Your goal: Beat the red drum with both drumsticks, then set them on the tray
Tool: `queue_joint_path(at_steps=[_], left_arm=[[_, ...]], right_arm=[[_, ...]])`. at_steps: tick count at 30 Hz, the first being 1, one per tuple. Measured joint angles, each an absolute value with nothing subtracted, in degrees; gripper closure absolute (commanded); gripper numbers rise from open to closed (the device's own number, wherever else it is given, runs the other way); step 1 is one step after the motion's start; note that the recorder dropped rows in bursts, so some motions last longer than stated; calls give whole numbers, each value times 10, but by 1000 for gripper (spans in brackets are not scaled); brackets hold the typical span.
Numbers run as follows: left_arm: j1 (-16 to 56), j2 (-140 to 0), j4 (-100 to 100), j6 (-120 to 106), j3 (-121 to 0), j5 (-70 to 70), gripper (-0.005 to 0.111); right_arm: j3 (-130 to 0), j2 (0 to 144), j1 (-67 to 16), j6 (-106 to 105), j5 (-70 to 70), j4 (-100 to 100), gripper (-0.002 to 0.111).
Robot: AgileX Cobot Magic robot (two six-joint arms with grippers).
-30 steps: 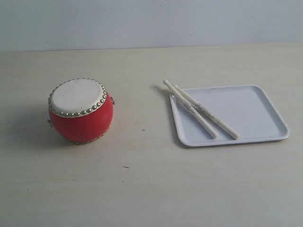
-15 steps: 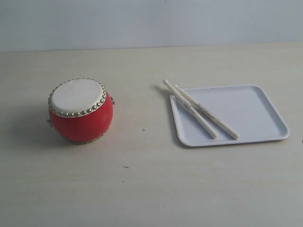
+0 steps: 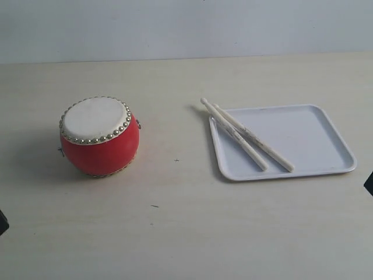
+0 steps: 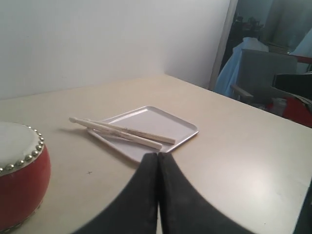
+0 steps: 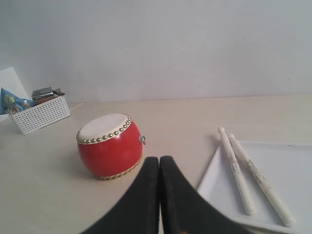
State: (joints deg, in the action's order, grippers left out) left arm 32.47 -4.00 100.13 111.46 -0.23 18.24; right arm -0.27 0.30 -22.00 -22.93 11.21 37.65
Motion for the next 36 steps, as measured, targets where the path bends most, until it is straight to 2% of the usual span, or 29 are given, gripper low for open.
queue_joint_path(at_steps=[36], left_arm=[[325,-40,1001,1111,-2,169,107]], right_arm=[[-3,3,-220,-225,135,378,108]])
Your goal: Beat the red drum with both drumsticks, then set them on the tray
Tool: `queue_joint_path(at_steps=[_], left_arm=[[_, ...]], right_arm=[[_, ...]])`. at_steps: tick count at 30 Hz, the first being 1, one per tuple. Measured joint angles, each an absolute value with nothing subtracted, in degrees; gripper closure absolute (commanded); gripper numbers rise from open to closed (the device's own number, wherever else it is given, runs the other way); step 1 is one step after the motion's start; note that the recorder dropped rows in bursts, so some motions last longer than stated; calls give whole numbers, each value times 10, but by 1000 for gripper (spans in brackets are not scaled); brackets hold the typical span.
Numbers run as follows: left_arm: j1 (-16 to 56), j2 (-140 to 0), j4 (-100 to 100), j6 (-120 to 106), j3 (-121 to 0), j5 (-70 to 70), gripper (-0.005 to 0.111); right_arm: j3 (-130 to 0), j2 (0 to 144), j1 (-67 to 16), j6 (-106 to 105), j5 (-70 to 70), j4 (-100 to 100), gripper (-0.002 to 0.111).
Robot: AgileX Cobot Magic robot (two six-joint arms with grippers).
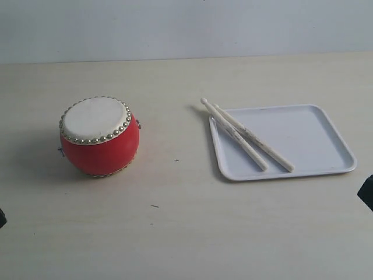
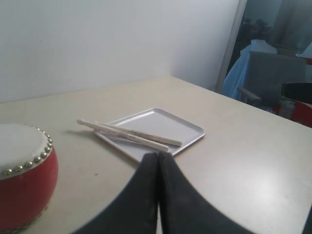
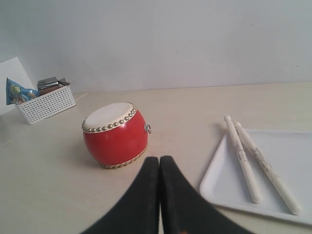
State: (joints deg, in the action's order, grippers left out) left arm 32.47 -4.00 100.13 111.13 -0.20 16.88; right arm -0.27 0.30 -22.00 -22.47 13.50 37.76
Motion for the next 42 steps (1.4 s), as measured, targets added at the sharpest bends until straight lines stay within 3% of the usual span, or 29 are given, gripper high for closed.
queue_joint_path(at_steps=[20,29,34,42], left_arm=[[325,-40,979,1070,-2,166,107],[325,-40,483,468,-1,137,107],[325,-40,164,134,-1,46,107],[325,-40,-28,38,0,-100,107]], right_arm=[[-3,3,-220,-224,137,378,108],[-3,3,-220,-224,137,378,108],[-3,3,-220,-224,137,378,108],[-3,3,-220,-224,137,378,108]])
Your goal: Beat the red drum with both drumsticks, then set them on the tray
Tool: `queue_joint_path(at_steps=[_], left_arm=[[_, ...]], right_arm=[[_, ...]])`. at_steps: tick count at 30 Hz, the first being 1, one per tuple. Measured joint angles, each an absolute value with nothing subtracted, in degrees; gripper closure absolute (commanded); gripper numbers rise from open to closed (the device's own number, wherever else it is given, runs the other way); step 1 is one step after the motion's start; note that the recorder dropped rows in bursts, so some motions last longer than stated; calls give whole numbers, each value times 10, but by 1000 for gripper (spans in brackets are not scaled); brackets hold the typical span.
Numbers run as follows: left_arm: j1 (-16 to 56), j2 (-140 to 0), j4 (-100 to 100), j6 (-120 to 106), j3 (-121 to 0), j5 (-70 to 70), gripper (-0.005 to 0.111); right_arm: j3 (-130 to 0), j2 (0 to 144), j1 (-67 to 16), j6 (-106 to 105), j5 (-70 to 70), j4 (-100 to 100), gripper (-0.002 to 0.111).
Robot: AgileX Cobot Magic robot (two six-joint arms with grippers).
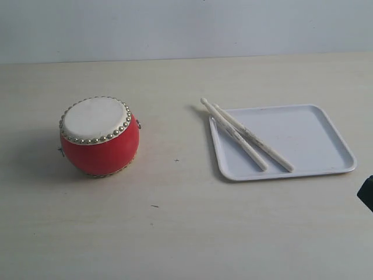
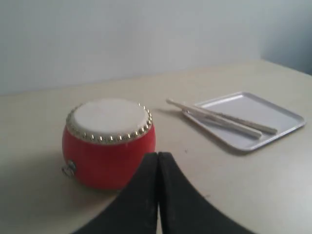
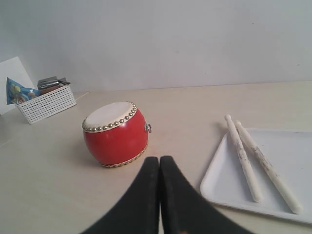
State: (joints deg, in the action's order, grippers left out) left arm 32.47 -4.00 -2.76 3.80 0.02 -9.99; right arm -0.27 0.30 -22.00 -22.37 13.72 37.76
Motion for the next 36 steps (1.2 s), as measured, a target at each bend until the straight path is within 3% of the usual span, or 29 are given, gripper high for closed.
queue_joint_path(at_steps=[7,21,36], left_arm=[[310,-40,-92,32,0,-191,107],[136,-4,-104,4,0,-203,107],[119,-4,-110,4,0,-210,107]], right_arm=[[-3,3,-220,-224,137,378,108],[-3,3,-220,-224,137,378,108],[-3,3,-220,-224,137,378,108]])
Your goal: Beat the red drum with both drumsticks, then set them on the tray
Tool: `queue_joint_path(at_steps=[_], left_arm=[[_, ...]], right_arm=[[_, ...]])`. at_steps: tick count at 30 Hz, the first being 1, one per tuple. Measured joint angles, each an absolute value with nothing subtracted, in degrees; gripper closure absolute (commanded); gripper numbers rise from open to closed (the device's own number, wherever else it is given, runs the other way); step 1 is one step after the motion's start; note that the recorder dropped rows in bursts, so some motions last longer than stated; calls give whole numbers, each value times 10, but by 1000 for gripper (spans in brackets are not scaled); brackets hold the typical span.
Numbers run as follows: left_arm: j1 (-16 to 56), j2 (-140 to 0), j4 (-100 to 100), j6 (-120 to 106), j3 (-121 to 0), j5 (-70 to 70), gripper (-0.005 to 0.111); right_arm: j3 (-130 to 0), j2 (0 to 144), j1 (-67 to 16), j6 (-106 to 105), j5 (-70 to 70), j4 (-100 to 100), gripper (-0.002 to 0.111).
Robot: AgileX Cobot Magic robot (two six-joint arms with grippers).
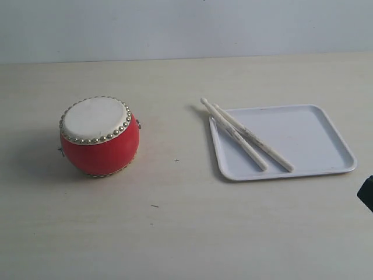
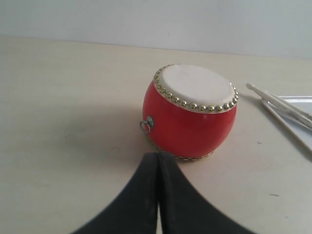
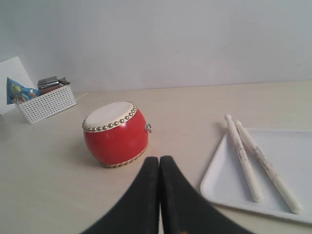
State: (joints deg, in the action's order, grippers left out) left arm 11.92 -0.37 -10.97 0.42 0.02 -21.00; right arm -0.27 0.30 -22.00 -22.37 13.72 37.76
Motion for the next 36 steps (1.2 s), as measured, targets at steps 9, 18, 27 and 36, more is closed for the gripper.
queue_joint_path(at_steps=[9,18,27,36], left_arm=[[119,-4,-110,4,0,-210,107],[119,-4,-110,4,0,-210,107],[119,-4,-24,92,0,-210,107],[119,-4,-21,61,0,-210,107]], right_arm=[[-3,3,-220,-224,137,378,108],[-3,3,-220,-224,137,378,108],[-3,3,-220,-224,137,378,108],[-3,3,-220,-224,137,378,108]])
